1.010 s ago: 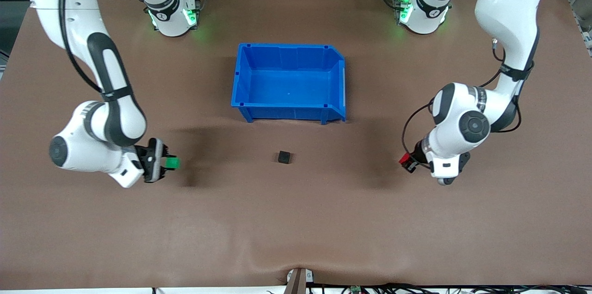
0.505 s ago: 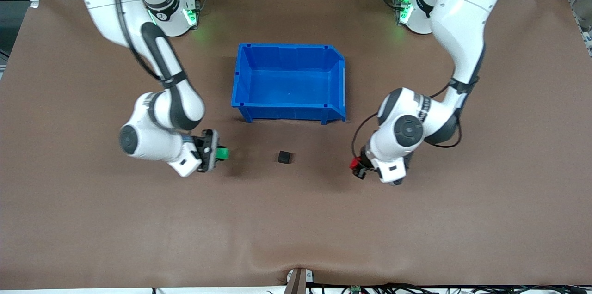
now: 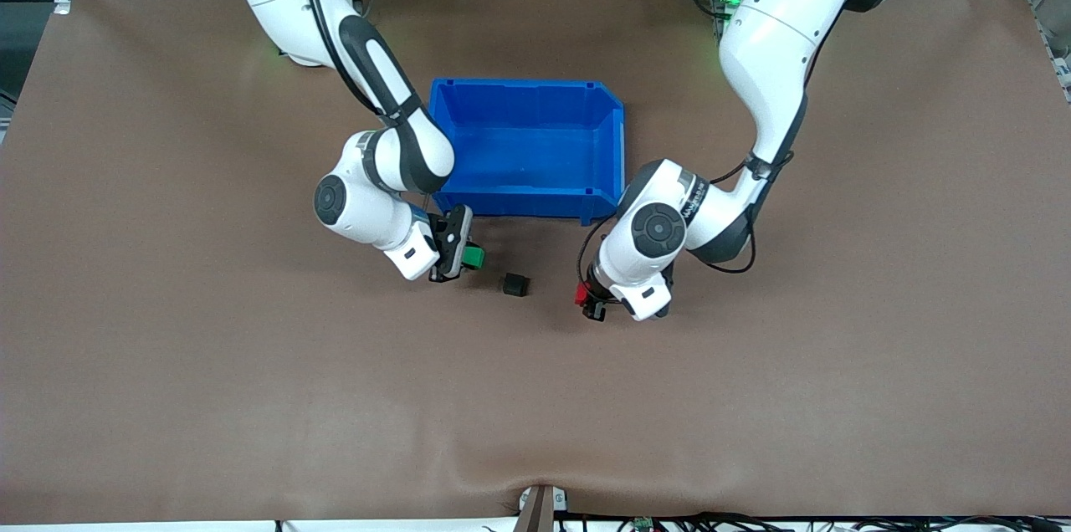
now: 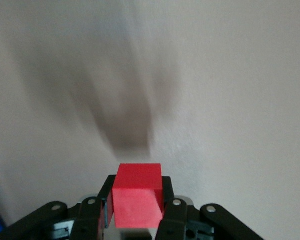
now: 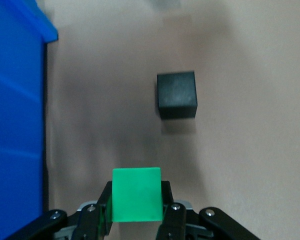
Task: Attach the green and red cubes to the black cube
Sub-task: 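Place the green cube against the black cube with the right gripper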
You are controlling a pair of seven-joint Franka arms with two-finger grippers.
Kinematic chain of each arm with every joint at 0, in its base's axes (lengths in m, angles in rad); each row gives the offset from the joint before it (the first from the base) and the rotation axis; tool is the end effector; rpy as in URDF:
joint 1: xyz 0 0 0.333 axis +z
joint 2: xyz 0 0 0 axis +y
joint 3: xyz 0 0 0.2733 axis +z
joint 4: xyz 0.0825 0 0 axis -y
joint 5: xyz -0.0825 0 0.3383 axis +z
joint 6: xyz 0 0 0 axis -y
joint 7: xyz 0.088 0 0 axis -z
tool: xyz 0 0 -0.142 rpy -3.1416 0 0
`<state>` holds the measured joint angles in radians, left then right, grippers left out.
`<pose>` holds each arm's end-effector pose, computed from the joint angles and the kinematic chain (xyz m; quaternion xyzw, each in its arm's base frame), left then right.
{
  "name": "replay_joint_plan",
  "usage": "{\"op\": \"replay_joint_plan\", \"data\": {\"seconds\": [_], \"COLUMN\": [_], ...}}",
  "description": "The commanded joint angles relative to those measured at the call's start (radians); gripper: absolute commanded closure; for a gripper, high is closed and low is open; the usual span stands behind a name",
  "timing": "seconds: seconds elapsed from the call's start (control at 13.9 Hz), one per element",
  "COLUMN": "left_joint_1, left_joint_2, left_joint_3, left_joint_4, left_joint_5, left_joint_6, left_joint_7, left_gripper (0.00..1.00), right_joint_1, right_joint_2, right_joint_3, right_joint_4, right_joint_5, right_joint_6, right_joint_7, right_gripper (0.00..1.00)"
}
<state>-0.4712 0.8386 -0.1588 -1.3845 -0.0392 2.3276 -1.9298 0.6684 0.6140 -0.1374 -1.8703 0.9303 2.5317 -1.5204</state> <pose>0.5598 -0.3876 0.1880 0.7668 0.6353 -0.0531 0.0748 0.5090 0.3087 0.1586 -0.7686 -0.5955 -0.1402 0.1872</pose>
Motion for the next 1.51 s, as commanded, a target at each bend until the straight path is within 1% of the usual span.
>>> {"op": "replay_joint_plan", "data": {"seconds": [0.0, 0.22, 0.29, 0.36, 0.43, 0.65, 0.87, 0.94, 1.01, 1.23, 1.44], "left_joint_1": [-0.039, -0.059, -0.081, -0.096, -0.110, -0.109, -0.106, -0.106, -0.106, -0.106, -0.107], "left_joint_2": [0.051, 0.085, 0.091, 0.093, 0.093, 0.089, 0.082, 0.080, 0.080, 0.082, 0.082], "left_joint_3": [0.016, 0.016, 0.031, 0.053, 0.059, 0.067, 0.067, 0.065, 0.065, 0.065, 0.065], "left_joint_4": [0.039, 0.064, 0.082, 0.084, 0.084, 0.084, 0.084, 0.084, 0.084, 0.084, 0.084], "left_joint_5": [-0.013, -0.013, -0.013, -0.014, -0.013, -0.011, -0.011, -0.013, -0.011, -0.016, -0.018], "left_joint_6": [0.076, 0.134, 0.134, 0.134, 0.134, 0.134, 0.134, 0.134, 0.134, 0.134, 0.136], "left_joint_7": [-0.050, -0.069, -0.073, -0.074, -0.074, -0.074, -0.072, -0.072, -0.072, -0.078, -0.155], "left_gripper": [1.00, 1.00, 1.00, 1.00, 1.00, 1.00, 1.00, 1.00, 1.00, 1.00, 1.00], "right_joint_1": [0.026, 0.025, 0.025, 0.026, 0.025, 0.025, 0.028, 0.028, 0.028, 0.028, 0.020], "right_joint_2": [0.042, 0.078, 0.091, 0.104, 0.115, 0.145, 0.155, 0.161, 0.171, 0.164, 0.126], "right_joint_3": [-0.013, -0.013, -0.013, -0.013, -0.013, -0.013, -0.013, -0.013, -0.013, -0.013, -0.019], "right_joint_4": [0.058, 0.114, 0.135, 0.152, 0.167, 0.204, 0.211, 0.211, 0.211, 0.209, 0.206], "right_joint_5": [0.059, 0.062, 0.062, 0.062, 0.062, 0.059, 0.061, 0.050, 0.057, 0.059, 0.047], "right_joint_6": [0.015, 0.015, 0.015, 0.013, 0.013, 0.015, 0.015, 0.015, 0.015, 0.019, 0.004], "right_joint_7": [0.000, 0.000, 0.002, 0.000, 0.000, 0.000, 0.000, -0.003, -0.012, -0.012, -0.004], "right_gripper": [1.00, 1.00, 1.00, 1.00, 1.00, 1.00, 1.00, 0.63, 0.01, 0.00, 0.00]}}
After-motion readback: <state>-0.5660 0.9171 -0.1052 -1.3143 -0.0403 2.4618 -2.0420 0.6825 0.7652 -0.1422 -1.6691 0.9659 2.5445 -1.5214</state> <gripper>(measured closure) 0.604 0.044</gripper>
